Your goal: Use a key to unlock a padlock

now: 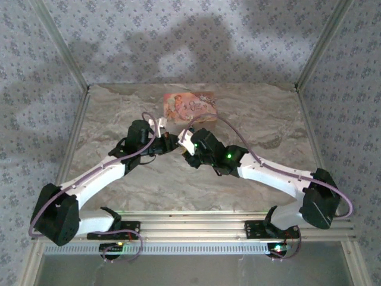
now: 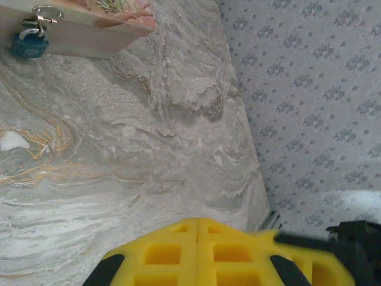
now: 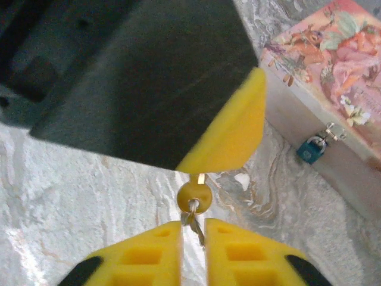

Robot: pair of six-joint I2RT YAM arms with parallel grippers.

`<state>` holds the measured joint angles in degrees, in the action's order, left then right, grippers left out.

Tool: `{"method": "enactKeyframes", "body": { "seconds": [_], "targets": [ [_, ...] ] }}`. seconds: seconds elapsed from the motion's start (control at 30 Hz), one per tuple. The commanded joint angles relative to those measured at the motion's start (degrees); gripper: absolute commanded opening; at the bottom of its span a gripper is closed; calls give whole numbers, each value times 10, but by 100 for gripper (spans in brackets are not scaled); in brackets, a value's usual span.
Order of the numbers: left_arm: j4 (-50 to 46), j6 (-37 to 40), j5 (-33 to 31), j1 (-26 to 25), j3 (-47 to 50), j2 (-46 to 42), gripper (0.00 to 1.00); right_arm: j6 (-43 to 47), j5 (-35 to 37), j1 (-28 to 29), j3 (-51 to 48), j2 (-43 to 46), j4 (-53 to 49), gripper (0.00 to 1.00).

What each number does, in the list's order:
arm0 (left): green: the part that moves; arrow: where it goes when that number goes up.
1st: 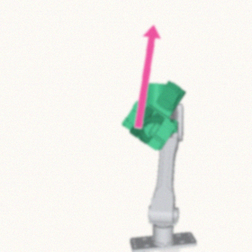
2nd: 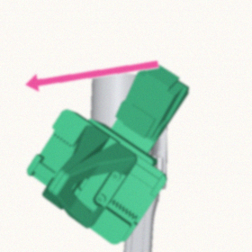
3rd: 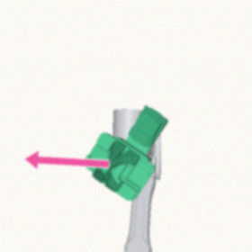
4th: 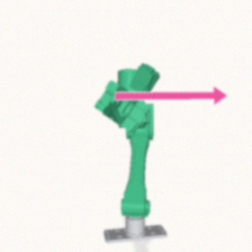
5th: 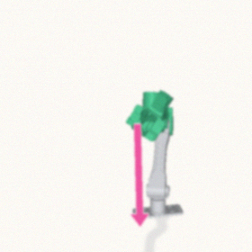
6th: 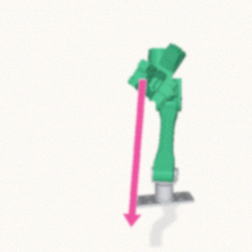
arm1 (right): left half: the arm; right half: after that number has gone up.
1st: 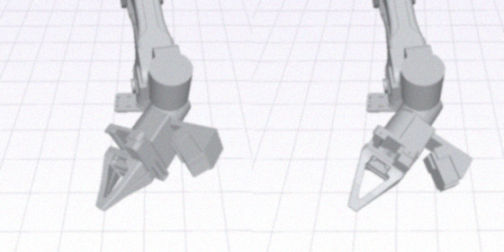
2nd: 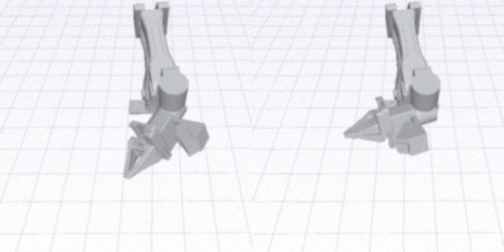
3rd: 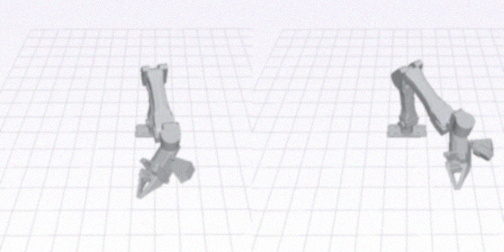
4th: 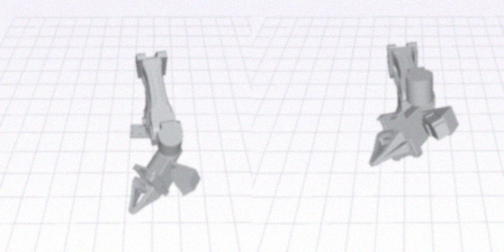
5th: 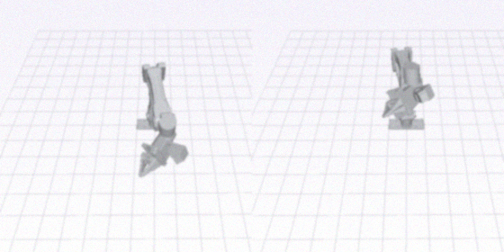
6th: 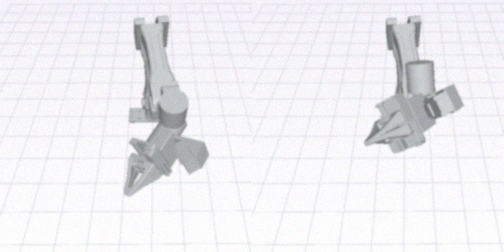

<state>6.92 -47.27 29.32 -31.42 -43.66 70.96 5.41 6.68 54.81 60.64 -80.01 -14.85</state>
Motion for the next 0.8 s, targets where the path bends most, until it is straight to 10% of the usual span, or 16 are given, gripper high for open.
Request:
{"method": "enactKeyframes", "body": {
  "seconds": [0.0, 0.23, 0.53, 0.77],
  "targets": [
    [-39, 83, 6, -2, -47, -21, 0, -22, 10, 3, -6, 19, 8, 33],
    [-187, 226, -20, 7, -135, -17, 0, -60, -24, -17, -31, 92, 15, 61],
    [-241, 333, 101, 46, -210, -20, 0, -215, -318, -183, -75, 199, 83, 57],
    [-197, 331, 198, 48, -210, -19, 0, -271, -428, -202, -55, 175, 136, 56]
  ]
}}
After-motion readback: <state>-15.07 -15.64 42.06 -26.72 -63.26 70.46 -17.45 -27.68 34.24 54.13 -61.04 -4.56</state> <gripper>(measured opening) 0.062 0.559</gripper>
